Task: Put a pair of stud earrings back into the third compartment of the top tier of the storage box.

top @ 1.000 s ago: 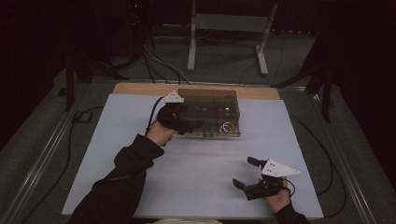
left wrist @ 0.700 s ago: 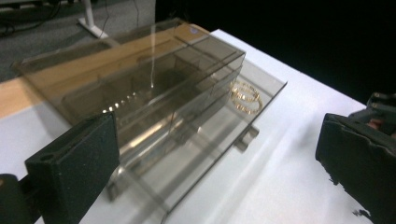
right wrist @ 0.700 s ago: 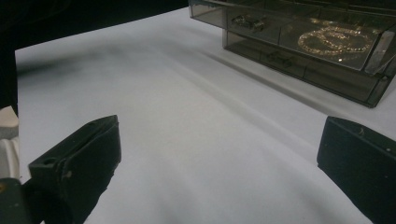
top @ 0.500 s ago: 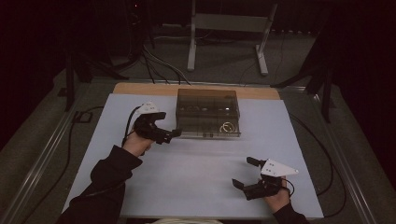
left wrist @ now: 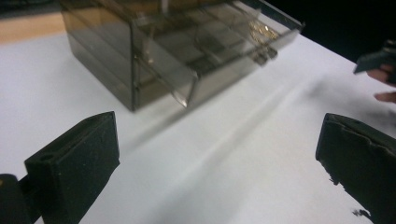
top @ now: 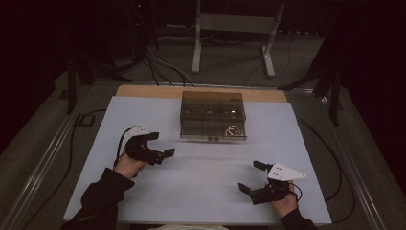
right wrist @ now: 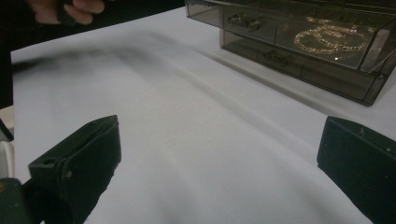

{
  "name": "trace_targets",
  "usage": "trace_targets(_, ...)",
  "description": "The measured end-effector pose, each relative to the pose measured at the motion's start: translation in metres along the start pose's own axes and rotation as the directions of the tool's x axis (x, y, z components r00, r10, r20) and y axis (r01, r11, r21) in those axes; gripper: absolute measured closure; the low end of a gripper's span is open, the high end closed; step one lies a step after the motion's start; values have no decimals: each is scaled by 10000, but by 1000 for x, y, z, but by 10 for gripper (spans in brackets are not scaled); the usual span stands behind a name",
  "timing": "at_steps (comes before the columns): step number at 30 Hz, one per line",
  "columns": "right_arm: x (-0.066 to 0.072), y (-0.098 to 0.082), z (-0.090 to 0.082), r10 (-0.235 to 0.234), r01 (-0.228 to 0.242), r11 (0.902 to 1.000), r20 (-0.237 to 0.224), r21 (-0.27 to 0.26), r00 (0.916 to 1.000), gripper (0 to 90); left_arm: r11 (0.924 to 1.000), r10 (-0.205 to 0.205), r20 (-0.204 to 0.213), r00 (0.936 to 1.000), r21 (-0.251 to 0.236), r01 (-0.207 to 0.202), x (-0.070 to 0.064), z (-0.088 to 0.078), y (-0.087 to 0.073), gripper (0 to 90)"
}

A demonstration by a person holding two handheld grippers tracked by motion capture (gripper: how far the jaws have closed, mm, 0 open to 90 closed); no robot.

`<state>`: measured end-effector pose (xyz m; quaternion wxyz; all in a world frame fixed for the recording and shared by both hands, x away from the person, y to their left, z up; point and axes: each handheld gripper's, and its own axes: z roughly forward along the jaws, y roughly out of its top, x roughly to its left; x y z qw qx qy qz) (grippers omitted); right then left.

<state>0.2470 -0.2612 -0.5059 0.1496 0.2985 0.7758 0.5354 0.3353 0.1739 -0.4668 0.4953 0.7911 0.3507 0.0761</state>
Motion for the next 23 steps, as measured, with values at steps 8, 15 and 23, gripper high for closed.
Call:
trace_targets(8,1,0,0,-47,47,10000,3,36,10000,0,9996,-291,-40,9996,54,291,0,-7,-31,6)
trace_targets(15,0,0,0,-46,46,10000,11,59,10000,0,9996,-282,-360,9990,76,285,-2,-23,-55,6)
trace_targets(23,0,-1,2,-47,47,9999,-22,141,10000,0,9999,-94,-561,9984,106,100,-2,-33,-71,6)
